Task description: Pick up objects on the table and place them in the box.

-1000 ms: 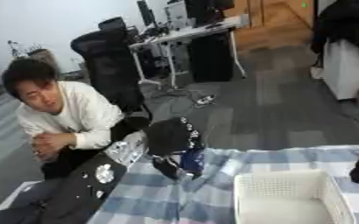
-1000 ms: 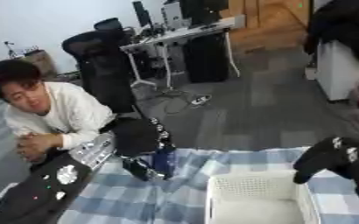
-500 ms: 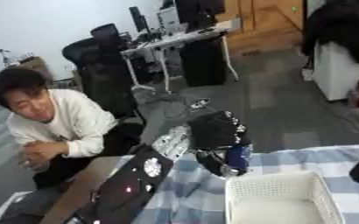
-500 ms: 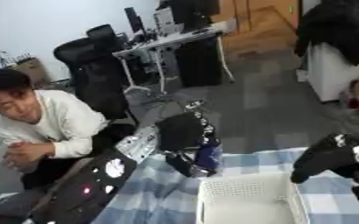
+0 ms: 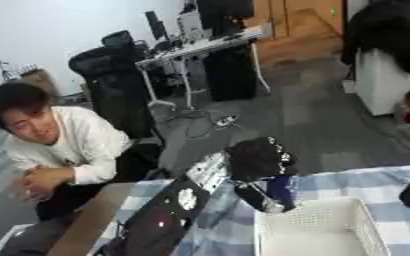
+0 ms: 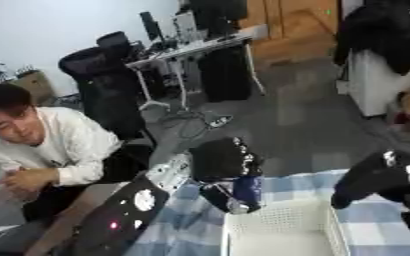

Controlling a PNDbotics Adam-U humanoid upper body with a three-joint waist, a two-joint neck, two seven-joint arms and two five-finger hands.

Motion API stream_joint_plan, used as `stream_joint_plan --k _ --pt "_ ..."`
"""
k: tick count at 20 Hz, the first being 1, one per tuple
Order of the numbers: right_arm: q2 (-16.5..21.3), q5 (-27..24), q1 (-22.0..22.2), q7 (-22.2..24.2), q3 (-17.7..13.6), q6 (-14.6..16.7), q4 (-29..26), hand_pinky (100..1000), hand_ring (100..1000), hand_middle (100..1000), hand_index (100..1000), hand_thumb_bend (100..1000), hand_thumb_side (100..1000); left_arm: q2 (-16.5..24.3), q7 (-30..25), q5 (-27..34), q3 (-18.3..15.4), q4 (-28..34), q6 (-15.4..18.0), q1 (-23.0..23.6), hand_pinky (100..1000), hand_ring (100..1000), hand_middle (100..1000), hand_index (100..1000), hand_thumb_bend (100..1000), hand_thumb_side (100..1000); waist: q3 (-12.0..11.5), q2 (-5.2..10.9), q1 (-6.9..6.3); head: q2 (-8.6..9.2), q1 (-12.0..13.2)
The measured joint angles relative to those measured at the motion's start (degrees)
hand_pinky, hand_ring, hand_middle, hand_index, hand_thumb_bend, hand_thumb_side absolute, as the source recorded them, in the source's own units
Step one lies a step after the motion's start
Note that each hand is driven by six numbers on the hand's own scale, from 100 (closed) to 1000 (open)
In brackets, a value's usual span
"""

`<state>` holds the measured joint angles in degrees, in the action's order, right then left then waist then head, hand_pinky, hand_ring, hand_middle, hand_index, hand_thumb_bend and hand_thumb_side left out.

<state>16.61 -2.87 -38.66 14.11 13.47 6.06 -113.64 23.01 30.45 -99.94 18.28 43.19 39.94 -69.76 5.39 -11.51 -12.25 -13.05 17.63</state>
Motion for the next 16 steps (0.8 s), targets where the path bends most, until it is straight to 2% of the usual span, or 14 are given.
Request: stream_joint_plan --k 6,8,9,11,13,16 --pt "0.0 0.0 0.0 0.0 0.0 0.0 0.0 581 537 569 633 144 988 -0.2 -4.8 -1.1 -0.4 -0.6 1.6 0.0 1000 1000 1000 1000 1000 1000 -0.1 0.0 0.0 0.28 -0.1" --pt "0.0 0.0 0.0 0.0 0.0 -0.1 0.0 581 537 569 633 147 988 0.1 -5.4 -0.4 -0.7 -0.3 1.3 0.1 1000 1000 1000 1000 1000 1000 -0.4 0.0 -0.01 0.31 -0.5" --pt "0.1 0.1 0.0 0.1 0.0 -0.1 0.0 581 537 569 633 147 988 0.6 -5.5 0.2 -0.9 0.1 1.1 0.4 1000 1000 1000 1000 1000 955 -0.7 0.0 -0.03 0.33 -0.6" --pt "0.3 0.2 0.1 0.2 0.0 -0.2 0.0 581 537 568 633 147 988 2.6 -5.4 2.0 -1.4 1.3 -0.1 2.1 1000 1000 1000 1000 1000 950 -1.4 0.01 -0.18 0.36 -1.1" --pt "0.8 0.5 0.6 0.2 0.0 -0.3 0.0 581 537 568 632 150 988 5.7 -5.2 4.6 -2.1 2.9 -1.9 4.9 1000 1000 999 1000 769 927 -2.3 0.05 -0.26 0.39 -1.5" --pt "1.8 1.0 1.3 0.1 -0.1 -0.4 0.0 581 537 568 632 154 987 10.7 -5.6 11.3 -3.5 6.3 -6.5 11.3 974 999 992 1000 635 835 -3.9 0.34 -0.18 0.51 -1.5"
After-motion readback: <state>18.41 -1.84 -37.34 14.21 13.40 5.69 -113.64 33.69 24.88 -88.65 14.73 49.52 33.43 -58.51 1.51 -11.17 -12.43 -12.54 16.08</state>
